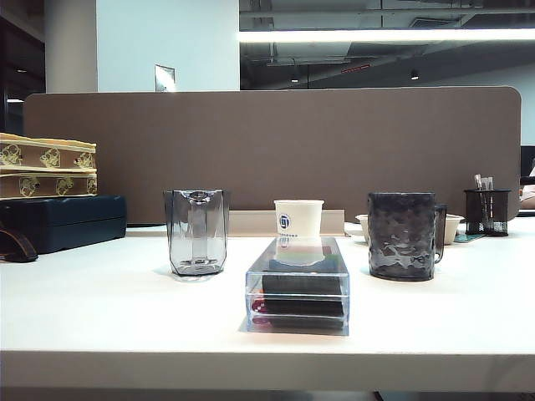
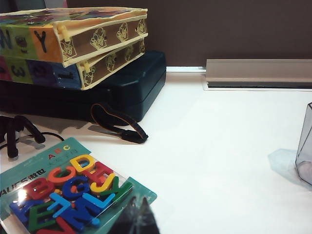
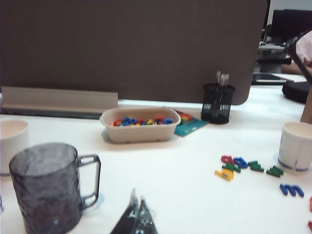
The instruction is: Pick up the letter "c" and put it in the paper cup.
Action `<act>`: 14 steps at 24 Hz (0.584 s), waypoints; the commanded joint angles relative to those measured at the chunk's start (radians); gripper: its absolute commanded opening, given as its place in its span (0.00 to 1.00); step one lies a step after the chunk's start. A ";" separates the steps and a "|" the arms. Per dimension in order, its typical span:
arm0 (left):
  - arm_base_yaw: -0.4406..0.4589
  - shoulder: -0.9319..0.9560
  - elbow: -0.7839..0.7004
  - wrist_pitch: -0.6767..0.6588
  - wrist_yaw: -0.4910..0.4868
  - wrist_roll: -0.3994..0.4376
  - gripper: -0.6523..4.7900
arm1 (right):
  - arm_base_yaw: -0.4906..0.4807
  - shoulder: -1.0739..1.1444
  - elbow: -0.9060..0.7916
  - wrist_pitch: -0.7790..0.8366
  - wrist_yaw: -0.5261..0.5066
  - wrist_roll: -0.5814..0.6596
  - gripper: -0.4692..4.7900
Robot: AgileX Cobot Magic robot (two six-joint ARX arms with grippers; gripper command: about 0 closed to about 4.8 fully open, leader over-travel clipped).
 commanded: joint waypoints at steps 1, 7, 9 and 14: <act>0.000 0.001 0.005 0.010 0.004 0.000 0.11 | -0.005 -0.040 -0.007 0.014 0.005 0.003 0.09; 0.000 0.001 0.005 0.008 0.004 0.000 0.11 | -0.034 -0.084 -0.007 -0.007 0.004 0.003 0.09; 0.000 0.001 0.005 0.007 0.004 0.000 0.11 | -0.054 -0.084 -0.007 -0.008 0.004 0.003 0.09; 0.000 0.001 0.005 0.007 0.004 0.000 0.11 | -0.082 -0.084 -0.007 -0.041 0.005 0.003 0.09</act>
